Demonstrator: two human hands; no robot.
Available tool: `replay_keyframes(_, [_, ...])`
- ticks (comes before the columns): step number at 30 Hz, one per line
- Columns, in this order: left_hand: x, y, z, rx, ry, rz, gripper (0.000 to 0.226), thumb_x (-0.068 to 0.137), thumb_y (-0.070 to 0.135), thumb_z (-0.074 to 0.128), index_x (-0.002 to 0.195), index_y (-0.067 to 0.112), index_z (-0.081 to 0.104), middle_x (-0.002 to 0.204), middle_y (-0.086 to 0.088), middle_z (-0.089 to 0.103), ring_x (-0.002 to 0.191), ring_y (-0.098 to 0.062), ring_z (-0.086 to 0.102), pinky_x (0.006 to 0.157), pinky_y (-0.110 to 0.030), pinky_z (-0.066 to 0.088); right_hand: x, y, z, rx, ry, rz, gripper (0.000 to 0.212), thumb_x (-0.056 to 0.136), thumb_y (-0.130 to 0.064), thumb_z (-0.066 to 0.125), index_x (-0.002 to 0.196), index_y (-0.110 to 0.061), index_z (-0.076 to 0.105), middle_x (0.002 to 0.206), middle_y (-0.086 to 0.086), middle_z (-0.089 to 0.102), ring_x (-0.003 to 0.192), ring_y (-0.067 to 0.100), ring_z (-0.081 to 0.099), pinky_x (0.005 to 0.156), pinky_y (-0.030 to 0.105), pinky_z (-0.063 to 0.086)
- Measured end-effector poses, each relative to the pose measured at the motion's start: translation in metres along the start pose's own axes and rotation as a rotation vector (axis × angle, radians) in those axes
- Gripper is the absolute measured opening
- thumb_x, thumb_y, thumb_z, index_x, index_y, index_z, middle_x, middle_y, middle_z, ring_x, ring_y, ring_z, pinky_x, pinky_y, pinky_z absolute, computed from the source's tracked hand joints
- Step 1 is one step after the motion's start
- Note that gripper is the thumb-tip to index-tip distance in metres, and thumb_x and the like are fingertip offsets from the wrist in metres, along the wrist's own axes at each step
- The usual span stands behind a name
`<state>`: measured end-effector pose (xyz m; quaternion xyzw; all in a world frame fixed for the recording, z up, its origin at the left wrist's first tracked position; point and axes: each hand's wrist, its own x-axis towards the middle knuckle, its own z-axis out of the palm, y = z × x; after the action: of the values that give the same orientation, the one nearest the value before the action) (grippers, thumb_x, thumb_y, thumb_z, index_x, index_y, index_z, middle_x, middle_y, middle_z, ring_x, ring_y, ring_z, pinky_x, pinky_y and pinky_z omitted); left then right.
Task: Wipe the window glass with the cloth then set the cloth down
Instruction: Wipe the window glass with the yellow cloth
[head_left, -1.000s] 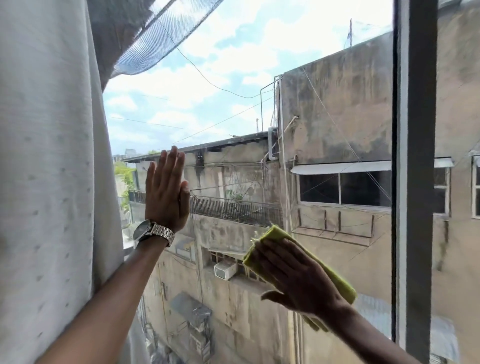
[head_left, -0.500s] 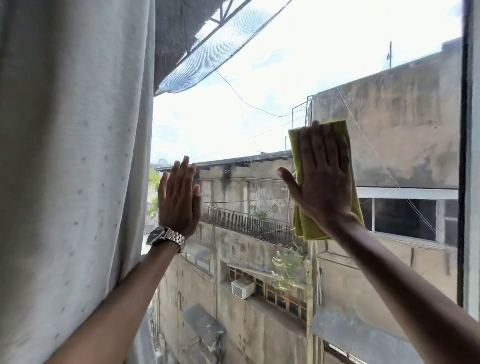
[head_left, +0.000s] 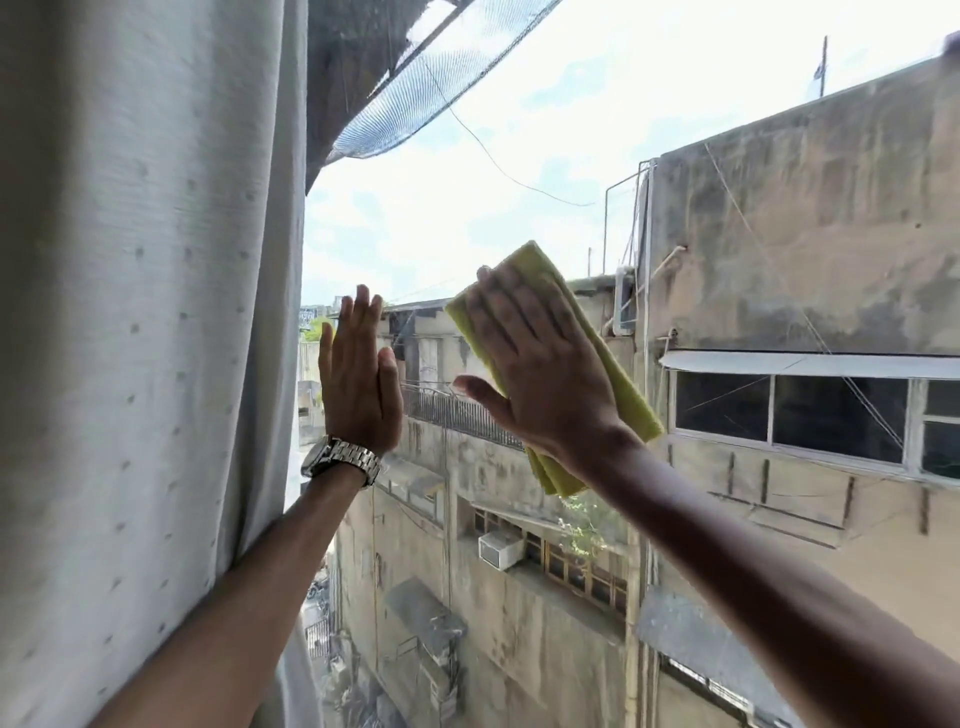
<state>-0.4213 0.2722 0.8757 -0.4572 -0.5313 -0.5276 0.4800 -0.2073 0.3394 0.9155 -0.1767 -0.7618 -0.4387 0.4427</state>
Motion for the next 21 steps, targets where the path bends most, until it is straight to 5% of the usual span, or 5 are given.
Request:
replay_keyframes(6, [0.001,0.001,-0.005,-0.007,0.016,0.022,0.056,0.103,0.019,0.029,0.157,0.007,0.033,0.168,-0.011,0.029,0.159,-0.024,0.023,0.132,-0.035,0.006,-0.124,-0.046,0.021,0.023,-0.169,-0.309,0.09,0.098,-0.074,0.03,0.16,-0.008,0.024,0.166,0.016,0.027,0.155,0.032,0.024,0.129,0.049,0.013])
replay_keyframes(11, [0.002,0.008,-0.011,0.007,0.005,0.002,0.055,0.103,0.018,0.03,0.156,0.006,0.035,0.167,-0.013,0.031,0.158,-0.027,0.026,0.132,-0.033,0.006,-0.191,0.011,-0.001,-0.048,-0.205,-0.374,0.092,0.098,-0.076,0.03,0.161,-0.01,0.019,0.165,0.013,0.027,0.153,0.028,0.026,0.129,0.044,0.009])
replay_keyframes(18, [-0.001,0.017,-0.016,0.156,-0.061,0.038,0.055,0.103,0.014,0.034,0.157,0.0,0.029,0.167,-0.019,0.028,0.157,-0.033,0.025,0.129,-0.054,0.022,-0.132,0.139,-0.05,-0.132,-0.146,-0.073,0.083,0.103,-0.069,0.024,0.16,-0.009,0.025,0.166,0.016,0.025,0.155,0.033,0.024,0.128,0.052,0.02])
replay_keyframes(21, [-0.007,0.034,-0.01,0.111,-0.114,0.238,0.054,0.103,0.015,0.036,0.154,-0.001,0.035,0.165,-0.021,0.03,0.156,-0.036,0.026,0.126,-0.059,0.025,-0.075,0.14,-0.054,-0.132,-0.104,0.114,0.083,0.103,-0.069,0.018,0.161,-0.01,0.019,0.168,0.017,0.022,0.156,0.032,0.019,0.127,0.052,0.021])
